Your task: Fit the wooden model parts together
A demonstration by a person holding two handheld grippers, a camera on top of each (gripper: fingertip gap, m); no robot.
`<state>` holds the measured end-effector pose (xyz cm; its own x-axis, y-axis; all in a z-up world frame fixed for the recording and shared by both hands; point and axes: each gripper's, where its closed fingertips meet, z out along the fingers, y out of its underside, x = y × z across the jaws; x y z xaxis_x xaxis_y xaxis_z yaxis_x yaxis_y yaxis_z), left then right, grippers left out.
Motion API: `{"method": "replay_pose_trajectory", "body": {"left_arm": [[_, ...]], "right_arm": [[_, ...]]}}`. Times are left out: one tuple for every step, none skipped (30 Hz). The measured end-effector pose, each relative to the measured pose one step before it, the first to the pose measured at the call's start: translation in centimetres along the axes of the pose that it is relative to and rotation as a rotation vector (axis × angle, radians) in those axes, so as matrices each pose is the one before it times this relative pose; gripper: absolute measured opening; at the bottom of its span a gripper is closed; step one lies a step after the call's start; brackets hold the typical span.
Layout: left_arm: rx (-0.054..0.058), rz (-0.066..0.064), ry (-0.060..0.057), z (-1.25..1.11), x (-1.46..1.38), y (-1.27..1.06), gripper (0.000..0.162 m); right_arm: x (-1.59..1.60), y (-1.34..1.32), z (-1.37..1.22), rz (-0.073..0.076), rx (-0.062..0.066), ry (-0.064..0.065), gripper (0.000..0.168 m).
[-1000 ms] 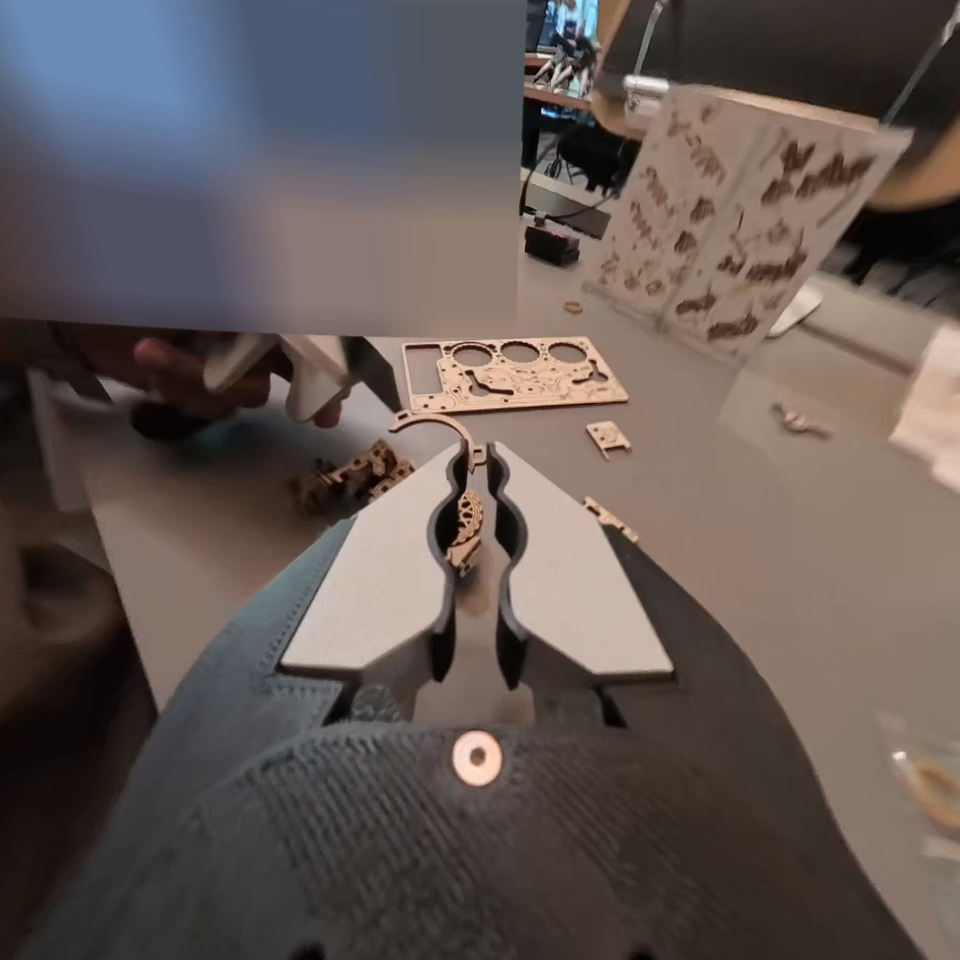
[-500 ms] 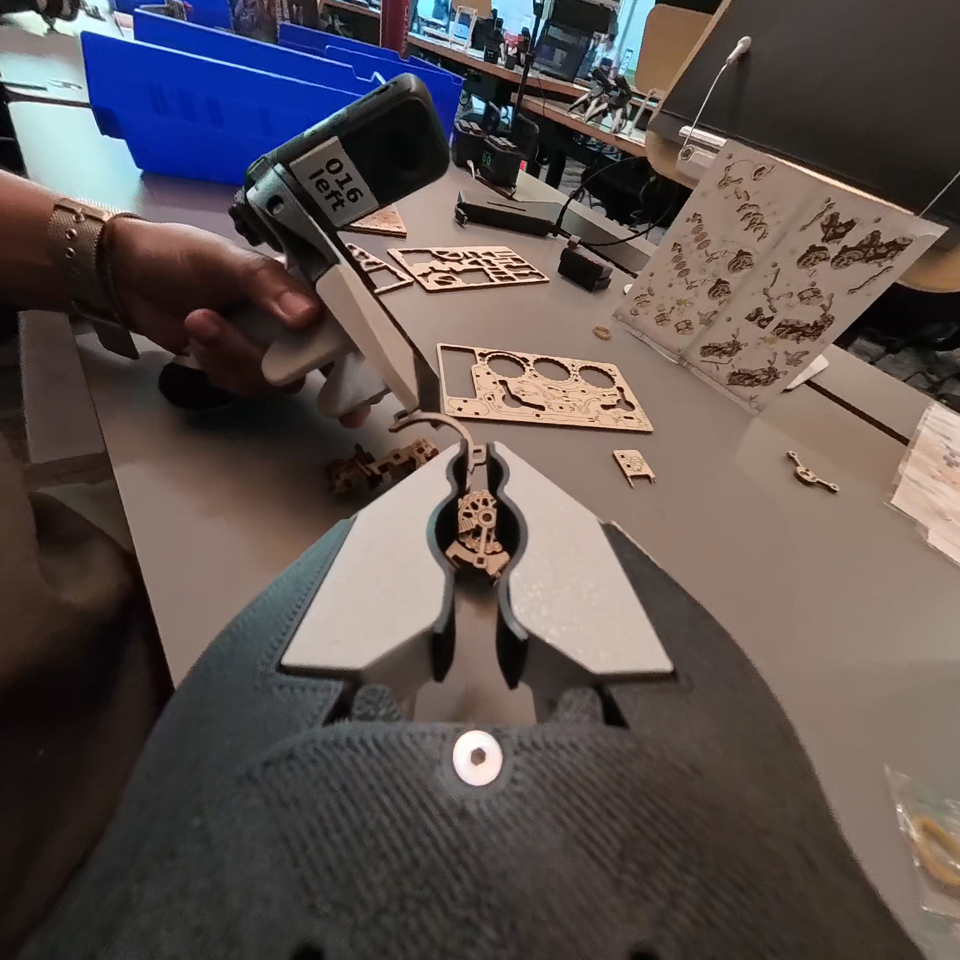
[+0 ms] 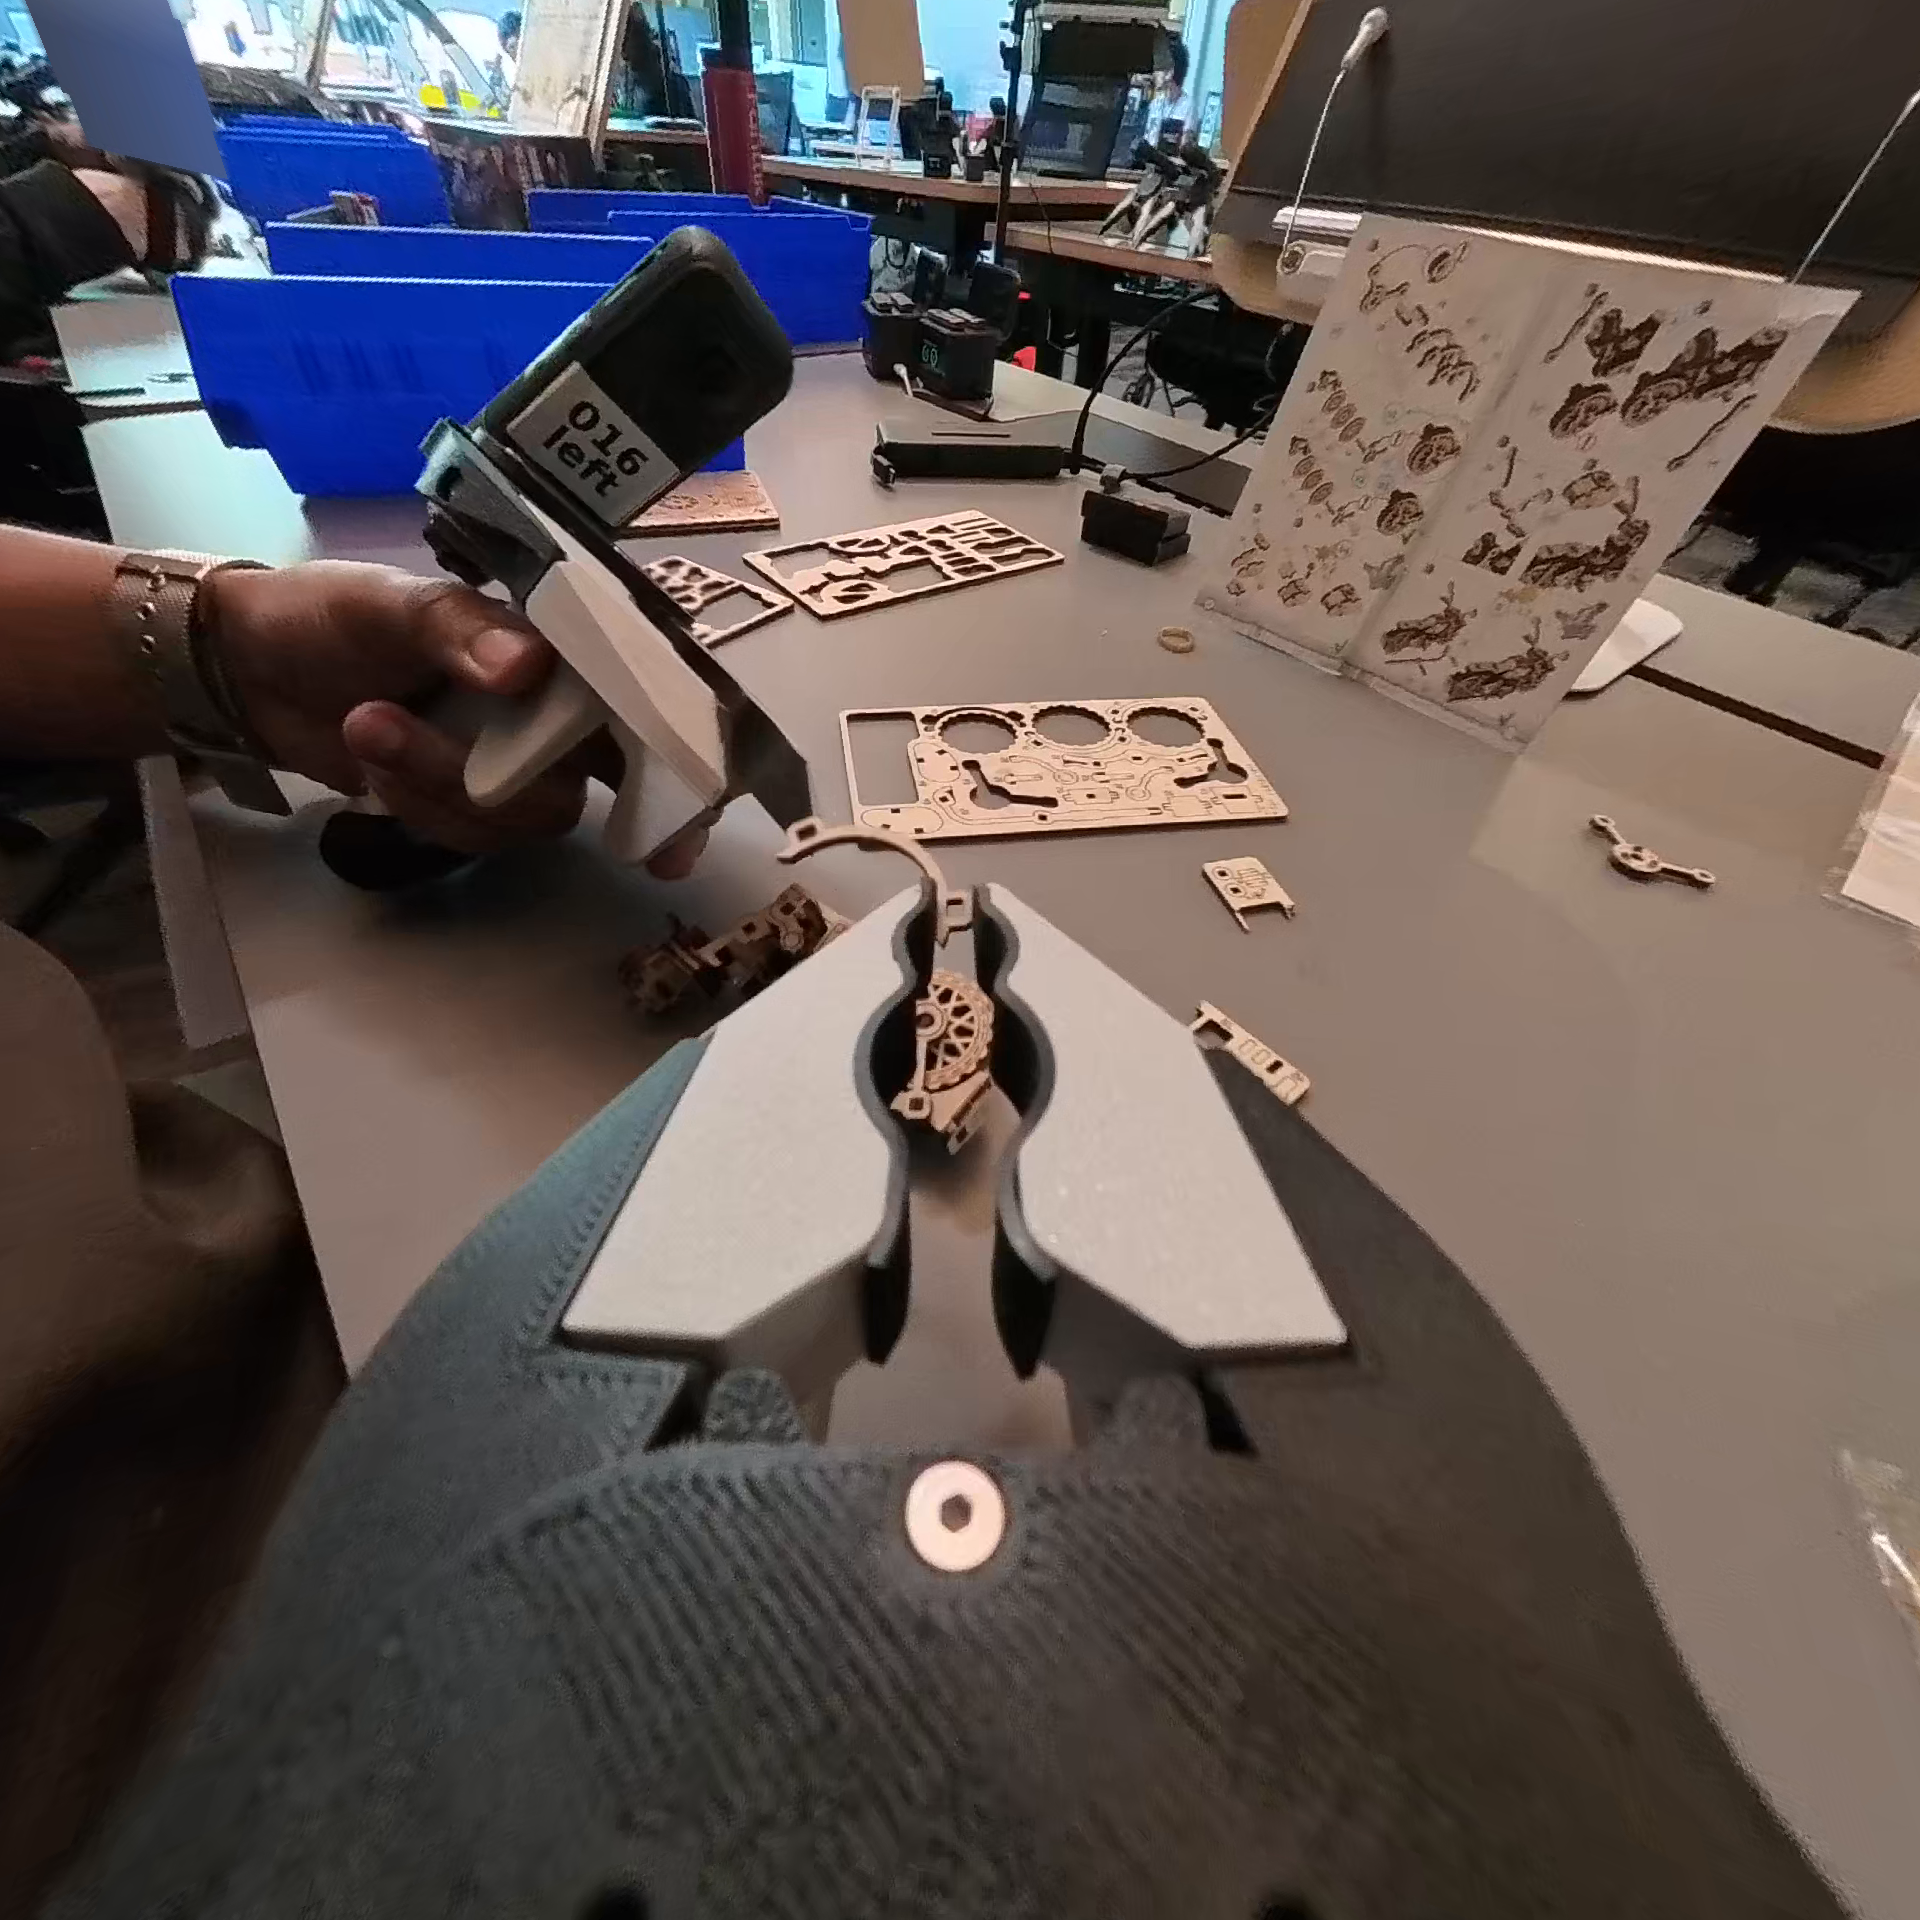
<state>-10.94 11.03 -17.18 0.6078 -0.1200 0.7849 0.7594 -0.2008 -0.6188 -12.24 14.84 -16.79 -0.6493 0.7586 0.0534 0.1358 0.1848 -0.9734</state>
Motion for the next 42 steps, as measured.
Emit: {"method": "replay_pose_trajectory", "body": {"left_arm": [[0.0006,-0.0017,0.0013,-0.012,-0.003,-0.017,0.022],[0.0002,-0.0017,0.0013,-0.005,0.004,-0.020,0.023],[0.0001,-0.0015,0.0017,-0.013,0.008,-0.002,0.023],[-0.0018,-0.0010,0.0060,0.007,0.080,0.028,0.021],[-0.0065,-0.0021,0.0116,0.012,0.146,0.096,0.018],[-0.0077,-0.0048,0.0099,0.042,0.119,0.117,0.017],[-0.0057,-0.0030,0.0070,0.064,0.098,0.099,0.016],[-0.0049,0.0001,0.0046,0.059,0.087,0.096,0.016],[-0.0053,0.0022,0.0025,0.056,0.058,0.090,0.015],[-0.0055,0.0035,0.0006,0.057,0.043,0.088,0.015],[-0.0053,0.0043,-0.0018,0.039,0.008,0.088,0.015],[-0.0044,0.0048,-0.0029,0.024,-0.006,0.066,0.015],[-0.0033,0.0050,-0.0032,0.019,-0.015,0.045,0.015],[-0.0028,0.0044,-0.0023,0.013,-0.005,0.046,0.015],[-0.0023,0.0029,-0.0016,0.010,-0.005,0.031,0.015],[-0.0021,0.0015,-0.0003,0.010,0.002,0.033,0.014],[-0.0019,0.0002,0.0011,0.022,0.021,0.033,0.014],[-0.0011,0.0000,0.0016,0.005,0.026,0.020,0.014],[-0.0006,0.0004,0.0009,0.020,0.027,0.012,0.014],[-0.0012,0.0010,0.0006,0.007,0.020,0.022,0.013],[-0.0016,0.0010,-0.0001,0.014,0.000,0.032,0.013],[-0.0013,0.0014,-0.0006,0.015,0.006,0.016,0.013],[-0.0012,0.0019,-0.0008,0.010,0.008,0.023,0.013],[-0.0015,0.0016,-0.0006,0.005,-0.001,0.027,0.013],[-0.0015,0.0013,-0.0008,0.014,-0.004,0.024,0.013],[-0.0011,0.0010,-0.0010,0.004,-0.008,0.014,0.013],[-0.0005,0.0009,-0.0004,0.011,0.007,0.013,0.013],[-0.0003,0.0007,-0.0001,-0.002,-0.005,0.004,0.013],[-0.0003,0.0001,-0.0001,0.001,0.005,0.011,0.013],[-0.0007,-0.0004,0.0006,0.005,0.010,0.007,0.013],[-0.0011,-0.0005,0.0011,0.002,0.009,0.019,0.013],[-0.0011,-0.0001,0.0006,0.015,0.012,0.017,0.013],[-0.0010,0.0007,0.0001,0.009,0.007,0.026,0.013],[-0.0010,0.0010,-0.0001,0.014,0.003,0.010,0.012],[-0.0012,0.0006,-0.0004,0.007,0.001,0.028,0.012],[-0.0008,0.0005,-0.0008,0.007,-0.009,0.016,0.012],[-0.0003,0.0005,-0.0004,-0.003,-0.002,-0.002,0.012],[0.0003,0.0005,-0.0003,0.002,-0.007,-0.004,0.012],[0.0005,-0.0001,-0.0005,-0.006,-0.004,-0.005,0.012],[0.0007,-0.0005,-0.0002,-0.010,-0.017,-0.015,0.012],[0.0008,-0.0005,0.0000,-0.007,-0.001,-0.016,0.012],[0.0003,-0.0005,0.0006,-0.010,-0.001,-0.003,0.012]], "right_arm": [[0.086,-0.023,-0.023,0.0084,0.0021,-0.0005,0.005],[0.071,-0.012,-0.023,0.0079,0.0019,-0.0008,0.005],[0.074,-0.027,-0.011,0.0076,0.0020,-0.0007,0.005],[0.069,-0.011,-0.025,0.0075,0.0017,-0.0011,0.005],[0.052,-0.020,-0.011,0.0072,0.0012,-0.0019,0.005],[0.051,-0.007,-0.023,0.0070,0.0011,-0.0022,0.005],[0.055,-0.013,-0.015,0.0069,0.0013,-0.0014,0.005],[0.061,-0.018,-0.033,0.0067,0.0012,-0.0011,0.005],[0.063,-0.009,-0.019,0.0067,0.0009,-0.0009,0.005],[0.070,-0.013,-0.029,0.0065,0.0014,-0.0006,0.005],[0.061,-0.017,-0.028,0.0062,0.0017,-0.0004,0.005],[0.060,-0.014,-0.030,0.0059,0.0014,-0.0006,0.005],[0.059,-0.015,-0.018,0.0055,0.0012,-0.0008,0.005],[0.047,-0.018,-0.018,0.0052,0.0014,-0.0008,0.005],[0.037,-0.017,-0.019,0.0047,0.0014,-0.0008,0.005],[0.033,-0.013,-0.015,0.0041,0.0010,-0.0008,0.005],[0.035,-0.005,-0.007,0.0037,0.0002,-0.0007,0.005],[0.028,-0.003,-0.021,0.0031,0.0004,-0.0007,0.005],[0.031,0.002,-0.011,0.0027,0.0006,-0.0002,0.005],[0.023,-0.009,-0.007,0.0023,0.0006,-0.0003,0.005],[0.014,-0.001,-0.011,0.0019,0.0001,-0.0002,0.005],[0.019,-0.005,-0.002,0.0016,0.0003,-0.0004,0.005],[0.012,-0.005,-0.016,0.0012,0.0005,-0.0002,0.005],[0.010,-0.006,-0.003,0.0010,0.0004,-0.0003,0.005],[0.000,0.000,0.001,0.0008,-0.0001,-0.0006,0.005],[0.005,-0.001,0.001,0.0005,0.0000,-0.0004,0.005],[-0.003,0.012,0.007,0.0006,-0.0003,-0.0004,0.005],[0.009,0.003,0.005,0.0006,-0.0004,-0.0005,0.005],[0.007,0.010,-0.005,0.0007,-0.0008,-0.0001,0.005],[0.009,0.002,0.006,0.0011,-0.0004,-0.0002,0.005],[0.017,-0.008,-0.008,0.0014,0.0006,-0.0001,0.005],[0.015,-0.007,-0.009,0.0016,0.0005,-0.0002,0.005],[0.020,0.002,0.000,0.0017,0.0004,-0.0003,0.005],[0.013,-0.007,-0.008,0.0018,0.0005,-0.0003,0.005],[0.018,-0.008,-0.002,0.0017,0.0004,-0.0004,0.005],[0.006,-0.008,-0.002,0.0014,0.0005,-0.0004,0.005],[0.009,-0.006,-0.003,0.0014,0.0004,-0.0002,0.005],[0.024,-0.006,-0.003,0.0013,0.0003,-0.0002,0.005],[0.010,-0.004,-0.004,0.0012,0.0003,-0.0003,0.005],[0.001,-0.004,0.002,0.0012,0.0002,-0.0003,0.005],[0.011,-0.007,-0.003,0.0010,0.0004,-0.0002,0.005],[0.008,-0.004,-0.010,0.0009,0.0004,-0.0001,0.005]]}}
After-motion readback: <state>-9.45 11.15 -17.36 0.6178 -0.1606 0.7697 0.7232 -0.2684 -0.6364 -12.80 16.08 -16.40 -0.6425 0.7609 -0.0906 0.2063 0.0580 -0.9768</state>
